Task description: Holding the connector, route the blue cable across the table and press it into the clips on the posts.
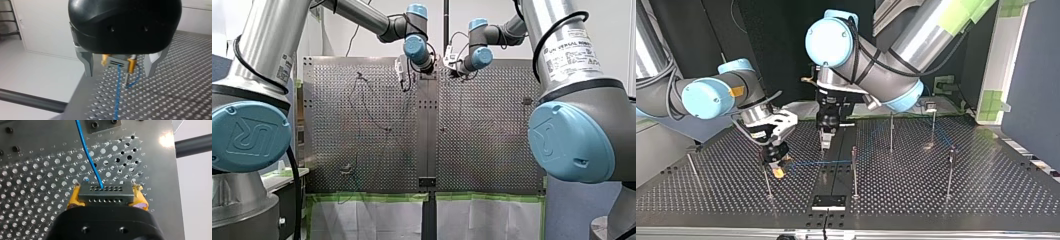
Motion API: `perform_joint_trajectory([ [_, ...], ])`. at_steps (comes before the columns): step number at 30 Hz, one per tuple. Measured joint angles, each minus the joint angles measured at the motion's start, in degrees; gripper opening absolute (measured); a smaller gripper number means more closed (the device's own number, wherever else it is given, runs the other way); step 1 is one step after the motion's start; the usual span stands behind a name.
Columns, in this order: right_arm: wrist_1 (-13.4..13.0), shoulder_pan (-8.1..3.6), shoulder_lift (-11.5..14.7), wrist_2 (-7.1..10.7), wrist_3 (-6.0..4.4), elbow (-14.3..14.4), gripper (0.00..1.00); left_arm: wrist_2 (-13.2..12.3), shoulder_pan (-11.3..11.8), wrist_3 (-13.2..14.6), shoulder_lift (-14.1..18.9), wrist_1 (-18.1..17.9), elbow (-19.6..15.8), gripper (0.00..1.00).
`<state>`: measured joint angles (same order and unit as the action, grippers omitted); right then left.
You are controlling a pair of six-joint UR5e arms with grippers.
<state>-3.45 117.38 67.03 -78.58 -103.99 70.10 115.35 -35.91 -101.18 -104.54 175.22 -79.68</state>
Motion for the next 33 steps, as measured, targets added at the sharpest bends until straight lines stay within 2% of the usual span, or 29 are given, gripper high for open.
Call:
perform_joint_trajectory([
  [7, -0.06, 0.00, 0.00, 0.00, 0.00, 0.00, 0.00, 0.56, -0.08, 0.31, -0.69, -0.61, 1.69, 1.00],
  [16, -0.07, 0.00, 0.02, 0.00, 0.00, 0.00, 0.00, 0.04, 0.88, 0.29, -4.02, -1.15, 3.41, 1.00],
  [27, -0.07, 0.00, 0.01, -0.01, 0.00, 0.00, 0.00, 0.16, 2.03, 0.38, -5.92, -0.16, 8.37, 1.00],
  [33, -0.07, 0.00, 0.00, 0.00, 0.00, 0.00, 0.00, 0.18, 2.16, 0.83, -7.02, 0.86, 9.98, 1.00],
])
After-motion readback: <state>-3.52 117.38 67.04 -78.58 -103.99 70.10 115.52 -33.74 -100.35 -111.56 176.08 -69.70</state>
